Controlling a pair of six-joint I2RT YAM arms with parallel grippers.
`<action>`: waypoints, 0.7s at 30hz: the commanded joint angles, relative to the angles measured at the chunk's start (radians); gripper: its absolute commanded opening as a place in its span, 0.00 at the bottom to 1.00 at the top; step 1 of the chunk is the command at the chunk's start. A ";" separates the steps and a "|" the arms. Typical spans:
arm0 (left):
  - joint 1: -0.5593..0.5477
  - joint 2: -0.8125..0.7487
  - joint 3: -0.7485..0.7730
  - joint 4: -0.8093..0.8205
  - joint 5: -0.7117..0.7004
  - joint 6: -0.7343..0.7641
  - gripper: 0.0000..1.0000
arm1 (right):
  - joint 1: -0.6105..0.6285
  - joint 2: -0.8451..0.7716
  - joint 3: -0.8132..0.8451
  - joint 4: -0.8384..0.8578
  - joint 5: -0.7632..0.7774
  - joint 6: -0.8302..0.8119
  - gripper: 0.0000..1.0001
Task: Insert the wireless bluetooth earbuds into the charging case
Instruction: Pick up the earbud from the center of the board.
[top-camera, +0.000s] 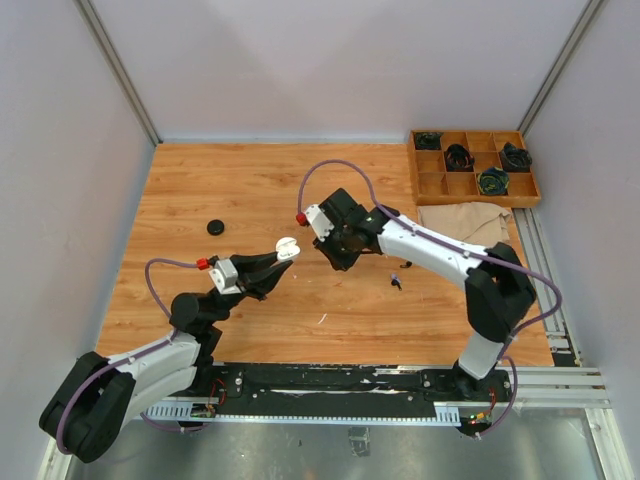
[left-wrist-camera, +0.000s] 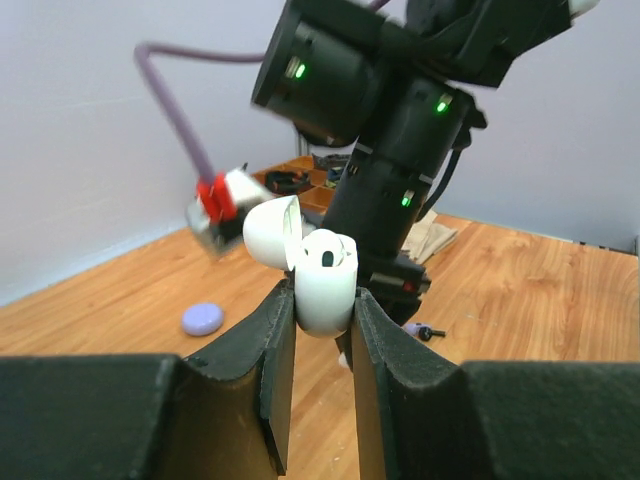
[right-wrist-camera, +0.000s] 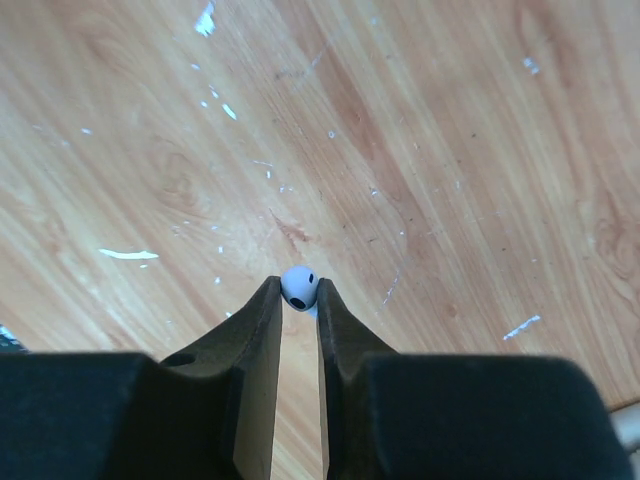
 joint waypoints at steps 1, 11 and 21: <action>0.004 -0.003 -0.070 0.079 0.007 0.001 0.00 | 0.007 -0.126 -0.058 0.114 -0.049 0.086 0.06; 0.004 0.035 -0.083 0.161 -0.011 -0.017 0.00 | 0.006 -0.411 -0.234 0.387 -0.091 0.278 0.05; 0.004 0.202 -0.103 0.420 0.042 -0.061 0.02 | 0.016 -0.599 -0.387 0.683 -0.180 0.463 0.04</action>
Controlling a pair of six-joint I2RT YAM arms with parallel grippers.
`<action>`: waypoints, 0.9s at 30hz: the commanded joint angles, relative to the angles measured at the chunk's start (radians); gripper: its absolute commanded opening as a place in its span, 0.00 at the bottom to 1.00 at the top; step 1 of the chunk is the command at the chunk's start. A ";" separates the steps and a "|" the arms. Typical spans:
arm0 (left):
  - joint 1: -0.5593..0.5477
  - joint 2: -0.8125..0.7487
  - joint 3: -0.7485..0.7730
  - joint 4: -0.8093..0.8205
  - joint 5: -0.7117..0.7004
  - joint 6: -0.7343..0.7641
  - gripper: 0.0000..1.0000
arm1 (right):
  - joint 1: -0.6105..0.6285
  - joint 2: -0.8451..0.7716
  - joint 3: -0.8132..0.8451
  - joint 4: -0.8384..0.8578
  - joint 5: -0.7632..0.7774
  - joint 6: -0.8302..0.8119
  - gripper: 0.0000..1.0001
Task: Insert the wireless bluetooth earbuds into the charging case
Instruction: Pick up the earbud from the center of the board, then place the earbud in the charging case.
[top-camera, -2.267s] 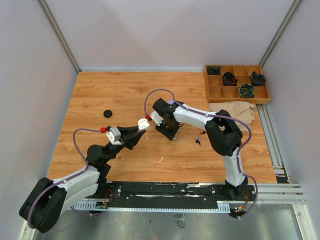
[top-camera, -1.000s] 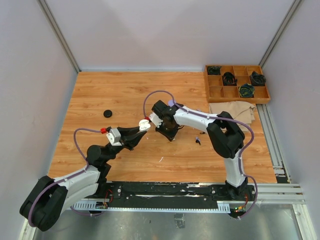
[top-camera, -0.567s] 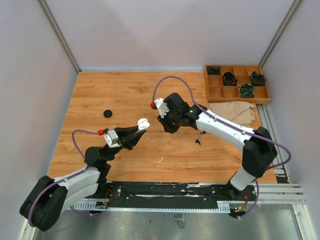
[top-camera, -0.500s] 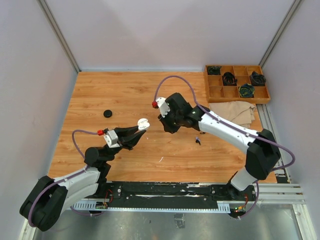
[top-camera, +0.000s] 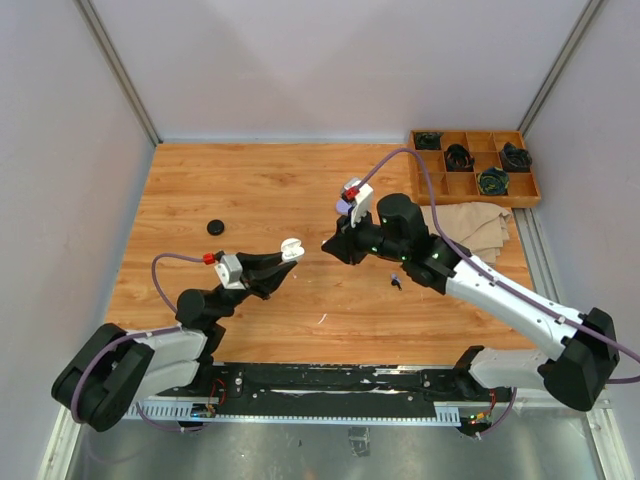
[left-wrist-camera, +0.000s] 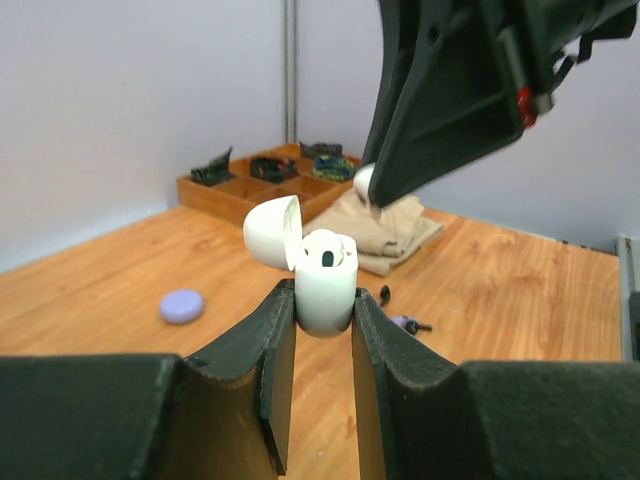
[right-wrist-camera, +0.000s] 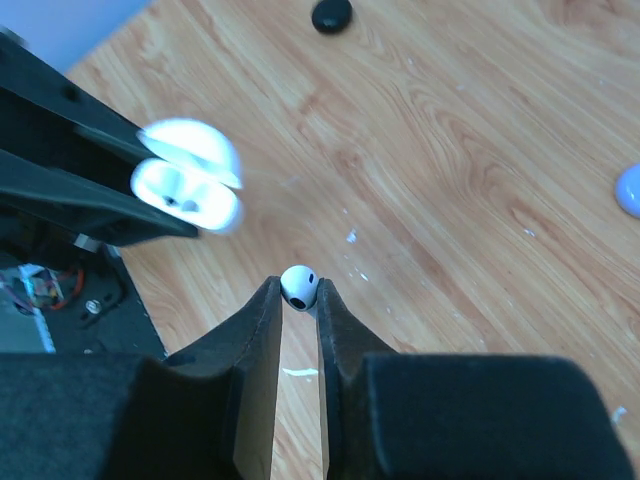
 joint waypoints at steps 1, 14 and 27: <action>0.004 0.039 -0.103 0.246 0.046 -0.003 0.02 | 0.017 -0.065 -0.068 0.219 -0.065 0.134 0.04; 0.004 -0.057 -0.115 0.183 0.081 0.037 0.00 | 0.096 -0.060 -0.175 0.592 -0.120 0.309 0.03; 0.004 -0.078 -0.121 0.180 0.080 0.039 0.00 | 0.137 -0.020 -0.253 0.720 -0.021 0.370 0.04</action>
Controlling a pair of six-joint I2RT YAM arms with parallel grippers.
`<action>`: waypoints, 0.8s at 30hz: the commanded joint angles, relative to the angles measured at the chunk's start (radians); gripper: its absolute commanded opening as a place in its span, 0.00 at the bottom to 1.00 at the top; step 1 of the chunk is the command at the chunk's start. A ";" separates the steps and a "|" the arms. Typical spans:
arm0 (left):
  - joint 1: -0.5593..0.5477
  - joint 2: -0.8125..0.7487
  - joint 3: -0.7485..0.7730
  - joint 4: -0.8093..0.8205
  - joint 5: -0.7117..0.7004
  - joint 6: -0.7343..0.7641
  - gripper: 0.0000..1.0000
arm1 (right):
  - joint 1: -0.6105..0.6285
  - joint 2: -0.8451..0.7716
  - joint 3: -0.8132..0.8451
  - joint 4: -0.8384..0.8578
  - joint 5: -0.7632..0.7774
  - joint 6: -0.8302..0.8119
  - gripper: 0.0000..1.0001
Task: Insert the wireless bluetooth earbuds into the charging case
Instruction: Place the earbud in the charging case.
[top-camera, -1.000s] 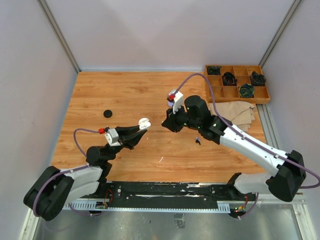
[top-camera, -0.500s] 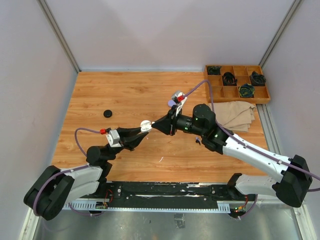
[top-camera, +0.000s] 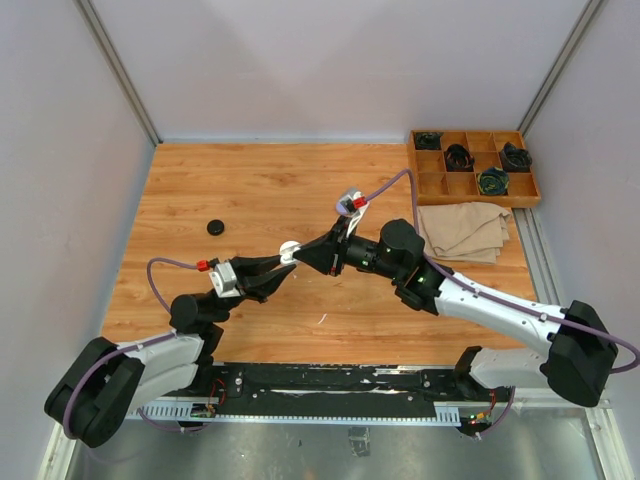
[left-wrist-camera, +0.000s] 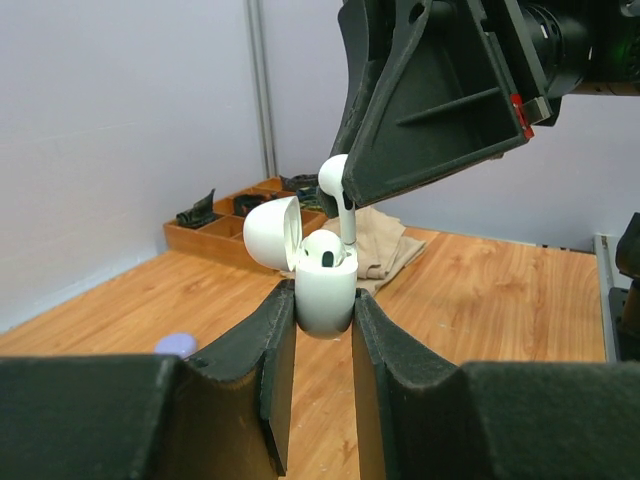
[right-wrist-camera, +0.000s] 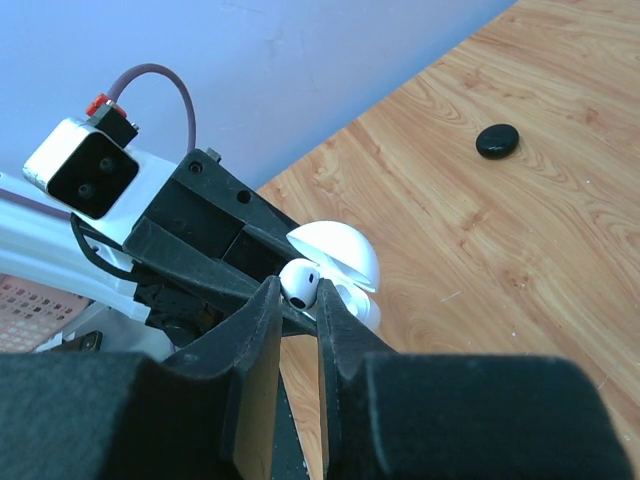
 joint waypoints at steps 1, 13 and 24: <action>0.004 -0.013 -0.121 0.178 0.006 0.023 0.00 | 0.027 0.004 -0.034 0.099 0.058 0.036 0.04; 0.004 -0.020 -0.124 0.179 -0.001 0.021 0.00 | 0.043 0.034 -0.045 0.139 0.063 0.074 0.04; 0.004 -0.040 -0.130 0.169 -0.020 0.024 0.00 | 0.046 0.006 -0.101 0.166 0.137 0.101 0.06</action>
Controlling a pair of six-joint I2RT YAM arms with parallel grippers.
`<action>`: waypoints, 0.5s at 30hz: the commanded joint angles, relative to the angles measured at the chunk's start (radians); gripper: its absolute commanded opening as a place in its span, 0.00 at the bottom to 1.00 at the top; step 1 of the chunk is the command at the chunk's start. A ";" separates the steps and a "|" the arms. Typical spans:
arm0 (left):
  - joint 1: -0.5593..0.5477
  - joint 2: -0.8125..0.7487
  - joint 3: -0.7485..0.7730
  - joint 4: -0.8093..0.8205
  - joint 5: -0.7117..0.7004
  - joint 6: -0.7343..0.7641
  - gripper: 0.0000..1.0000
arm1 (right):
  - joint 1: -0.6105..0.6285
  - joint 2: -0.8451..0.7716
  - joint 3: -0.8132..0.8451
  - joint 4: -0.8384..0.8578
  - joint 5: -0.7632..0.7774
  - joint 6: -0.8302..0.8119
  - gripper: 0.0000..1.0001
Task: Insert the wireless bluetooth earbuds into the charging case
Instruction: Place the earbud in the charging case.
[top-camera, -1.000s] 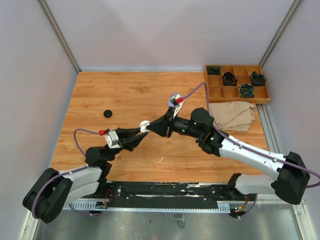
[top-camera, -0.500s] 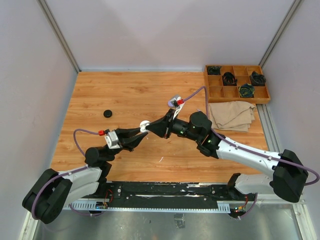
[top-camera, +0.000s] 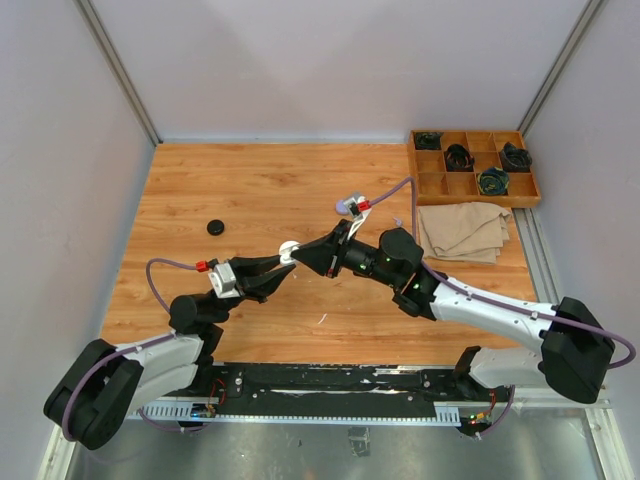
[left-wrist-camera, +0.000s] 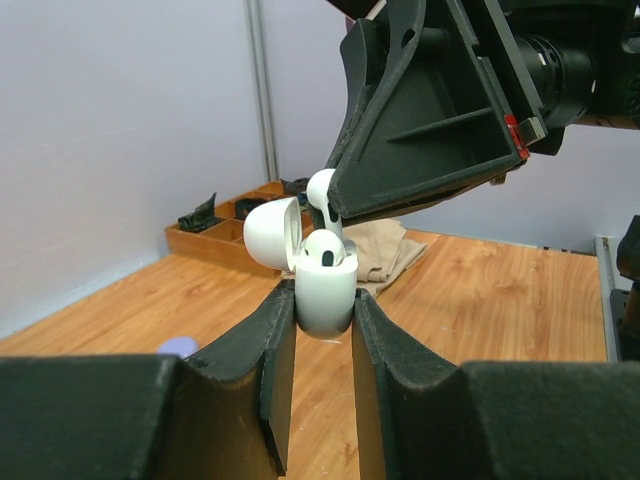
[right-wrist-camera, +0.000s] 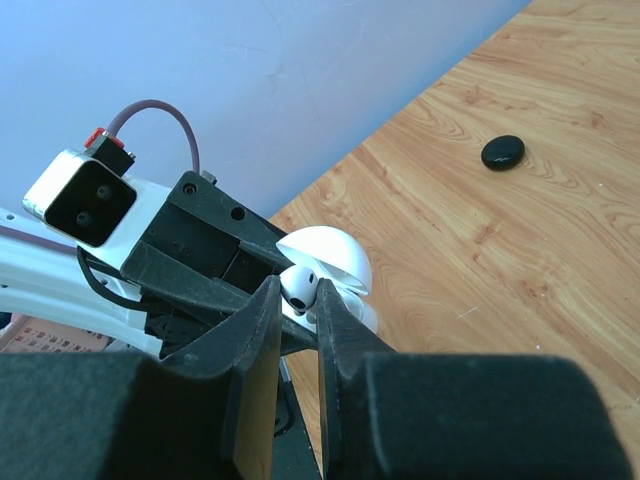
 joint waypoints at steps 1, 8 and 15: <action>0.004 -0.029 -0.130 0.170 -0.020 0.021 0.00 | 0.019 -0.026 -0.036 0.014 0.055 0.013 0.08; 0.004 -0.035 -0.132 0.165 -0.027 0.023 0.00 | 0.019 -0.032 -0.041 0.000 0.064 0.027 0.11; 0.004 -0.035 -0.130 0.160 -0.024 0.021 0.00 | 0.019 -0.018 -0.036 0.030 0.034 0.062 0.09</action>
